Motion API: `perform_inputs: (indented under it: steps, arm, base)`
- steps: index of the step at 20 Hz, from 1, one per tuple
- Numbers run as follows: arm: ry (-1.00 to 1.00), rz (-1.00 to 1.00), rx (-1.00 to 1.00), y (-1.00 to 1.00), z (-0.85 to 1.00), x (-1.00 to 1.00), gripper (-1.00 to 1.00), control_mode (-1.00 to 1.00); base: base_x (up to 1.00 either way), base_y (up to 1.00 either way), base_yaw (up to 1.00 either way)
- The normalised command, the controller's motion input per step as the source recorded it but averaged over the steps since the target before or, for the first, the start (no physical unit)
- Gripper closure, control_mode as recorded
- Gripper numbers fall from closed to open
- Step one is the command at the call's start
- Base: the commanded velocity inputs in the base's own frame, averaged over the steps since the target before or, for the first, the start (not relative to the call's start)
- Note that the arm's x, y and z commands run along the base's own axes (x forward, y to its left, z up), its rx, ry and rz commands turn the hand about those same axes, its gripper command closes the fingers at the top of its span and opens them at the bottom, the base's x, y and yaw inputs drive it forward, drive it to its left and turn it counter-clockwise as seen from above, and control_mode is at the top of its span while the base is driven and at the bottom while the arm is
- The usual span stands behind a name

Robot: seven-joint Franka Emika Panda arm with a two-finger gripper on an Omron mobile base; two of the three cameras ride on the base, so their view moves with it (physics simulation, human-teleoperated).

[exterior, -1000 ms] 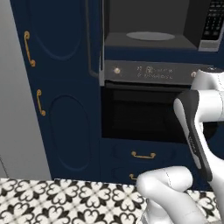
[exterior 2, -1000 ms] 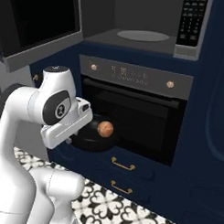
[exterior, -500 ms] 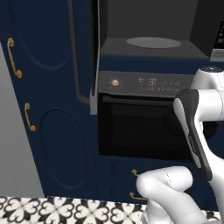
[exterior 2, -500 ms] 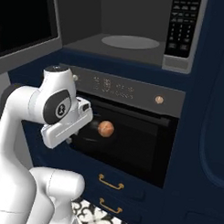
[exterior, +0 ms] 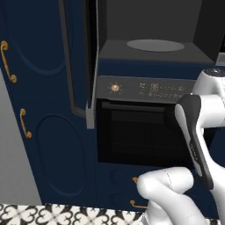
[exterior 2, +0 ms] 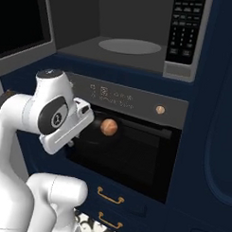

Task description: Pick the onion from the sink and place it in the bowl. Then pick the bowl and place it in the microwave. Then close the microwave door and press the start button.

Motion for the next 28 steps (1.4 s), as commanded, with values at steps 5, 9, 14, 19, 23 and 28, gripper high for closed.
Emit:
perform_inputs:
  steps: [5,9,14,19,23,28]
  arm:
    - [-0.19,0.0,-0.03,0.06,0.42,-0.21,1.0,-1.0]
    - [0.02,0.0,-0.06,0.02,0.93,-0.38,1.0,-1.0]
    - [0.05,0.0,-0.08,0.0,0.93,-0.22,1.0,-1.0]
    - [-0.08,0.06,-0.05,0.0,0.53,0.08,1.0,-1.0]
    - [-0.09,0.11,-0.04,0.0,0.44,0.3,1.0,-1.0]
    - [-0.16,0.08,-0.06,0.0,0.48,0.16,1.0,-1.0]
  base:
    - [0.0,0.0,0.0]
    - [0.0,0.0,0.0]
    - [0.0,0.0,0.0]
    - [0.0,0.0,0.0]
    - [0.0,0.0,0.0]
    - [0.0,0.0,0.0]
